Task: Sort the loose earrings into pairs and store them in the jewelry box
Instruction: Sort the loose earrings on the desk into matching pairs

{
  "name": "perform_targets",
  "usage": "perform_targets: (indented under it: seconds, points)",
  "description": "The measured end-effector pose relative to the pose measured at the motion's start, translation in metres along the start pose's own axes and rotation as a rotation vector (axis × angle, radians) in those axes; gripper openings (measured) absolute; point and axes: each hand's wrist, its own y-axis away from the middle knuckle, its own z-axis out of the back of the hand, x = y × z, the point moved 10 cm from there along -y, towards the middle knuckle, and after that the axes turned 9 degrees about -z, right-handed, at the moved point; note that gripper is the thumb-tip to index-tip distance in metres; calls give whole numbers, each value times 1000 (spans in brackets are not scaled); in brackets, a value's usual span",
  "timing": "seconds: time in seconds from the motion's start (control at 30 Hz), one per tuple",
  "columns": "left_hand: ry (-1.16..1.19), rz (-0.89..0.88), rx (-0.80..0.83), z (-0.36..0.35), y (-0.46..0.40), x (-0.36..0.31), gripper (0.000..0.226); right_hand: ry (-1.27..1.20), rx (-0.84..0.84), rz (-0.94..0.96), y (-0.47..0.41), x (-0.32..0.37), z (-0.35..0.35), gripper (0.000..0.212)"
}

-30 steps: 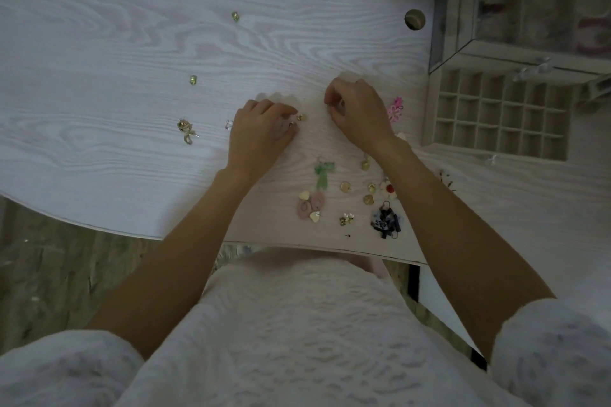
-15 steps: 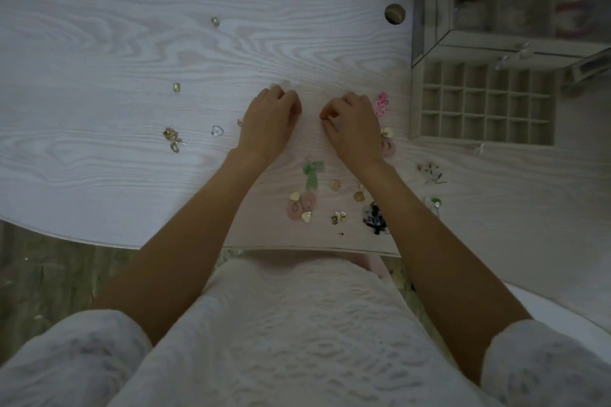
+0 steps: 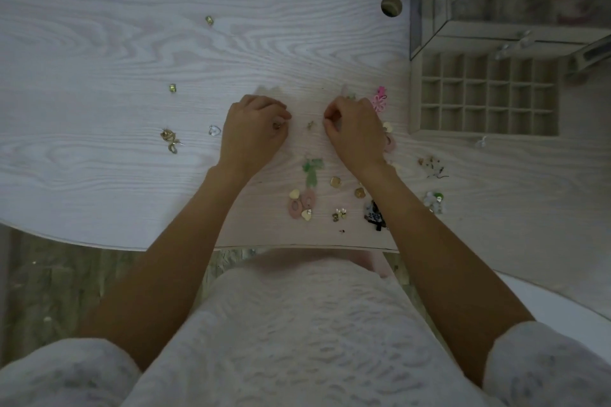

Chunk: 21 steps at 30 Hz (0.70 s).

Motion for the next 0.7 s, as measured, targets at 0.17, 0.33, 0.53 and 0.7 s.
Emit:
perform_targets:
  seconds: [0.17, 0.33, 0.53, 0.7]
  points:
    - [3, 59, -9, 0, 2, -1, 21, 32, -11, 9, 0, 3, -2, 10]
    - [-20, 48, 47, -22, -11, -18, 18, 55, -12, 2, -2, 4, -2, 9]
    - [-3, 118, 25, -21, -13, -9, 13, 67, 1, 13, -4, 8, -6, 9]
    - [20, 212, -22, -2, -3, 23, 13, 34, 45, 19, -6, 19, -13, 10]
